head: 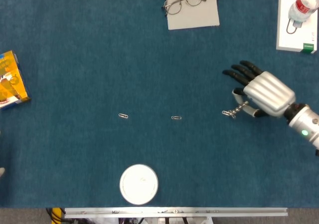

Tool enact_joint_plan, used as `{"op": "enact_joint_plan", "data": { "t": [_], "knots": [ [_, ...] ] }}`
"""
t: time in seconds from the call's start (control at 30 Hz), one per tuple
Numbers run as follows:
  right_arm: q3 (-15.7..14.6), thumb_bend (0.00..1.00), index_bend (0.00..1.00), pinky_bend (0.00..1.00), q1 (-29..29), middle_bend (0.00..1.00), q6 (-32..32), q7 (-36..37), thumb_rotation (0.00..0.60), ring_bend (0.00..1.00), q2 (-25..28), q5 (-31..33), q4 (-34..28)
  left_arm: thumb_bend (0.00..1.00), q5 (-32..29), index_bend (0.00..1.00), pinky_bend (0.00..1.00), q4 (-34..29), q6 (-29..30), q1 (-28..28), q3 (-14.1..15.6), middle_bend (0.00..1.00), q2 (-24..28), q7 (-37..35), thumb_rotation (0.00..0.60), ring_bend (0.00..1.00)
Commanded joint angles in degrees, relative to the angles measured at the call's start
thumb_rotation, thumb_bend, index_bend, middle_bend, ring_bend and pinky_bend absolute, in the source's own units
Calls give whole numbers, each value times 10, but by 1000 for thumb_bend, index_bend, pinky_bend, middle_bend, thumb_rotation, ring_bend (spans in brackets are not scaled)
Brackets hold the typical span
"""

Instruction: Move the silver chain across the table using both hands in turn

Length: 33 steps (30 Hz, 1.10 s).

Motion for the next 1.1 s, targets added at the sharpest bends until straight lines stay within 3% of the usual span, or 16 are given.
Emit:
{"op": "enact_joint_plan", "data": {
  "t": [0.03, 0.4, 1.1],
  "knots": [
    [0, 291, 623, 40, -12, 95, 13, -9, 600, 0, 20, 4, -13, 104, 1, 254, 0, -2, 0, -1, -1, 0, -1, 4, 600, 0],
    [-10, 291, 623, 40, -68, 95, 48, -12, 600, 0, 63, 29, -21, 104, 4, 254, 0, -16, -1, -5, -1, 0, -10, 30, 600, 0],
    [-8, 291, 623, 40, -127, 95, 54, 26, 600, 0, 37, 53, 47, 104, -9, 254, 0, -17, -15, -14, -3, 0, -15, 41, 600, 0]
  ]
}}
